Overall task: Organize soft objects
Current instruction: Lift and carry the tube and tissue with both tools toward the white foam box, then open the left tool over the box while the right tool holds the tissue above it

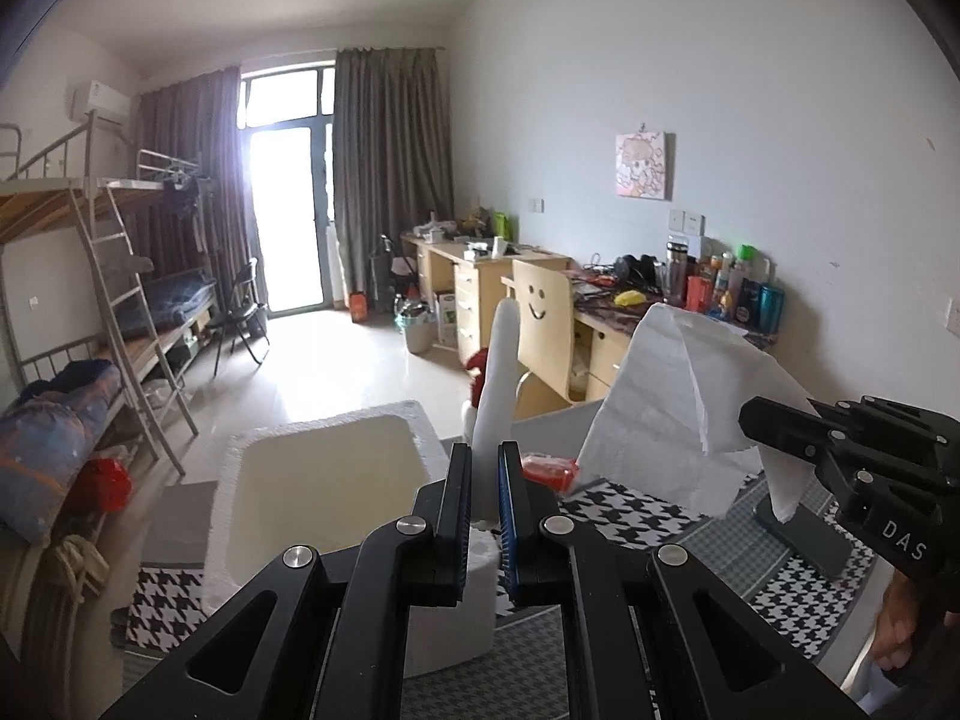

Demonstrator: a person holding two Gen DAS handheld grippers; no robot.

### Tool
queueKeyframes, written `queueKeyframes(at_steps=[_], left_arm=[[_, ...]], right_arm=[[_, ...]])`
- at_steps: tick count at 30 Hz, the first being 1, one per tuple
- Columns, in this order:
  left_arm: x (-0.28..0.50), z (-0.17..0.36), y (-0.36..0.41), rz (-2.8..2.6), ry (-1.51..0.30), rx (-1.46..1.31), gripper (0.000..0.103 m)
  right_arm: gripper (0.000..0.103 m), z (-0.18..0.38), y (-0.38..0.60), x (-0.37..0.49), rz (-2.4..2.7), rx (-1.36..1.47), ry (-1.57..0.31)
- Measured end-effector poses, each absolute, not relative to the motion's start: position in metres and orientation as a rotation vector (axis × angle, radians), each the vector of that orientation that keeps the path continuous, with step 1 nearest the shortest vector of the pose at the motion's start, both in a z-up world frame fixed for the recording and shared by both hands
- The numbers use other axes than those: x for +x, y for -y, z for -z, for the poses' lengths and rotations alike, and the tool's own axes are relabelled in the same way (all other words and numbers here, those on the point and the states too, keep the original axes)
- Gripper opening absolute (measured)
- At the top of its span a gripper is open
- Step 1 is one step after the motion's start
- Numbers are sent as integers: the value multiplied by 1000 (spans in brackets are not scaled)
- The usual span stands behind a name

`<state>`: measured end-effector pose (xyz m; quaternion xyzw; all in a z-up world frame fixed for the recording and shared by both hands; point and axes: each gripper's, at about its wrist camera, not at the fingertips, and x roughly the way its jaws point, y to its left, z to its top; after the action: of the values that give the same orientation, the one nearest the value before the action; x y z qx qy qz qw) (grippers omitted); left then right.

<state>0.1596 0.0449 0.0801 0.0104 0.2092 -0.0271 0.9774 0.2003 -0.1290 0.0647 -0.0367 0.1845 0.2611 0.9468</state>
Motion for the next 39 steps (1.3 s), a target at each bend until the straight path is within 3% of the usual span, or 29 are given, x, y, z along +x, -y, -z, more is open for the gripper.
queueKeyframes(at_steps=[39], left_arm=[[187,-64,-99,-177,-467,-5,9]], right_arm=[[13,-79,63,223,-686,-108,-371]])
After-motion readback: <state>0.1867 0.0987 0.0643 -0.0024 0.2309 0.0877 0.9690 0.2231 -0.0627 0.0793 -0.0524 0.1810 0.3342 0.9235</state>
